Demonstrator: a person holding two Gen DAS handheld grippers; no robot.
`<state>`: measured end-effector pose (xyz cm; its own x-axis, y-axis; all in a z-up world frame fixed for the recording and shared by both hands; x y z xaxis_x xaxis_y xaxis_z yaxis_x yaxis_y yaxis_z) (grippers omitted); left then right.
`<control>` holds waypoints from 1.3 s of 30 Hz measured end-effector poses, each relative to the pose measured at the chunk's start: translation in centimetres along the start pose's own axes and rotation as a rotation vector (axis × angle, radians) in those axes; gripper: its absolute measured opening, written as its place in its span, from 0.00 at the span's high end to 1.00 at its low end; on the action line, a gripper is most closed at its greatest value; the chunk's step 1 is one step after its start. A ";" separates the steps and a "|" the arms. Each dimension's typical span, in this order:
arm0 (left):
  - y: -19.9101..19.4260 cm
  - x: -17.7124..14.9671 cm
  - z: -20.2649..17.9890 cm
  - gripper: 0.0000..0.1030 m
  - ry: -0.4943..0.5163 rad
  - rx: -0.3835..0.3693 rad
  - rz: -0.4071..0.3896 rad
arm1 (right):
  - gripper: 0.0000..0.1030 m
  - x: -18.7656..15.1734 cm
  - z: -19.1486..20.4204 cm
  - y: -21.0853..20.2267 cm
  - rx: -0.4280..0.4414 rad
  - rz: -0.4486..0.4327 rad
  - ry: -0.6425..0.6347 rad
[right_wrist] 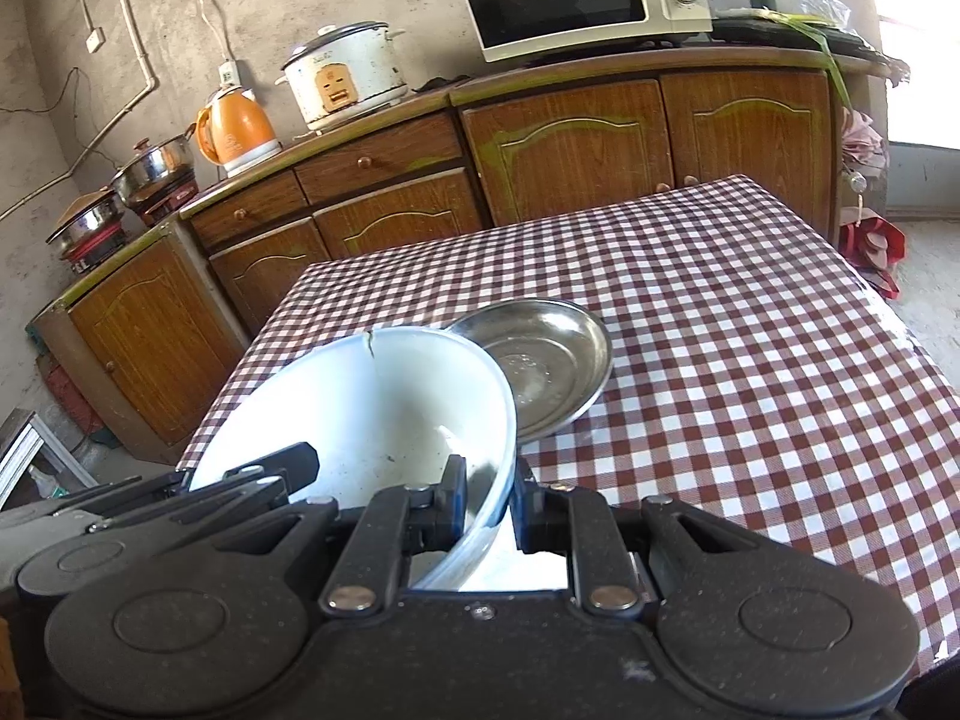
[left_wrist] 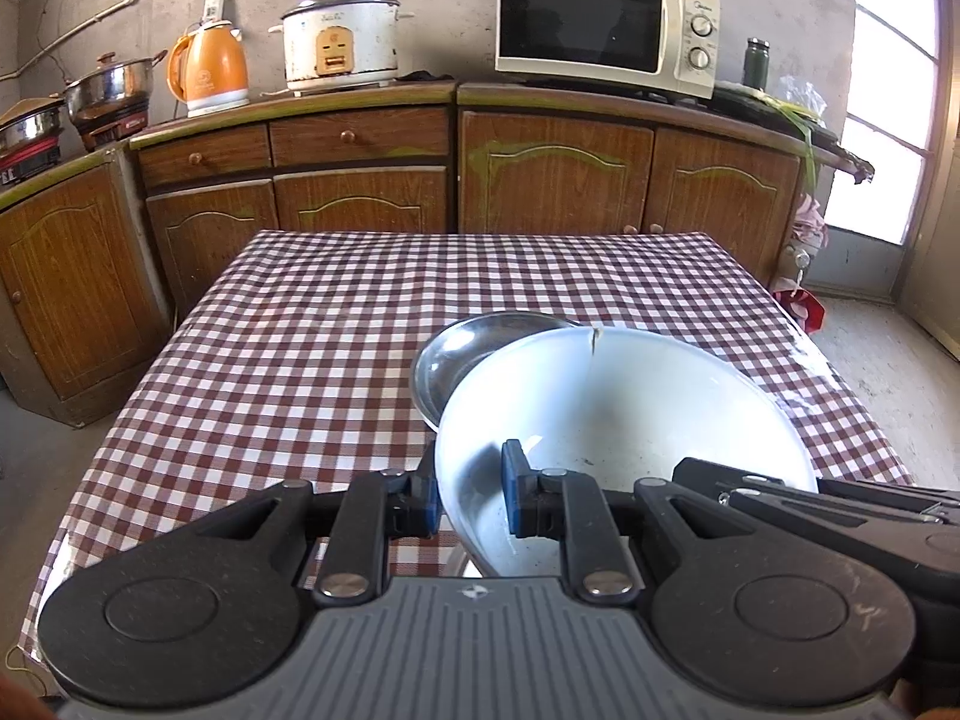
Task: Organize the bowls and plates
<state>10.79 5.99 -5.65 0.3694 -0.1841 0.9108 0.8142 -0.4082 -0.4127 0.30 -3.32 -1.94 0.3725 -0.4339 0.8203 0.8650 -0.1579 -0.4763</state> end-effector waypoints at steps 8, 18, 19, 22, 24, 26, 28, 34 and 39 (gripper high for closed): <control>0.5 -0.5 -1.0 0.82 0.011 -0.021 0.014 | 0.80 -0.6 -1.5 -0.2 -0.021 0.007 0.022; 1.1 -1.4 -1.5 0.82 0.013 -0.042 0.033 | 0.80 -1.5 -2.8 0.1 -0.038 0.029 0.048; 1.2 -1.5 -1.5 0.82 0.013 -0.043 0.035 | 0.80 -1.6 -2.8 0.2 -0.039 0.030 0.047; 1.5 -1.7 -1.6 0.82 0.011 -0.046 0.042 | 0.80 -1.9 -3.0 0.5 -0.040 0.039 0.053; 1.7 -2.0 -1.6 0.82 0.010 -0.050 0.047 | 0.80 -2.1 -3.1 0.7 -0.041 0.044 0.054; 2.1 -2.3 -1.6 0.82 0.009 -0.052 0.056 | 0.80 -2.4 -3.2 1.0 -0.043 0.053 0.055; 2.3 -2.6 -1.6 0.82 0.011 -0.053 0.062 | 0.80 -2.7 -3.4 1.3 -0.042 0.064 0.061; 3.3 -4.2 -1.4 0.82 0.016 -0.074 0.079 | 0.80 -4.2 -4.1 2.5 -0.036 0.103 0.082; 4.1 -5.6 -1.5 0.82 0.037 -0.075 0.101 | 0.80 -5.6 -4.4 3.3 -0.043 0.135 0.082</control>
<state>11.39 4.05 -12.46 0.4304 -0.2600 0.8644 0.7371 -0.4515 -0.5028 -0.45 -5.32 -9.50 0.4538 -0.5244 0.7205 0.7933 -0.1306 -0.5947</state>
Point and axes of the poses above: each gripper's, at about its wrist camera, not at the fingertips, and y roughly the way its jaws point, z to its left, x to its top, the point moved 8 cm from there along y, roughly the way its jaws point, and after that the axes turned 11 degrees about -z, right-handed, at the moved point
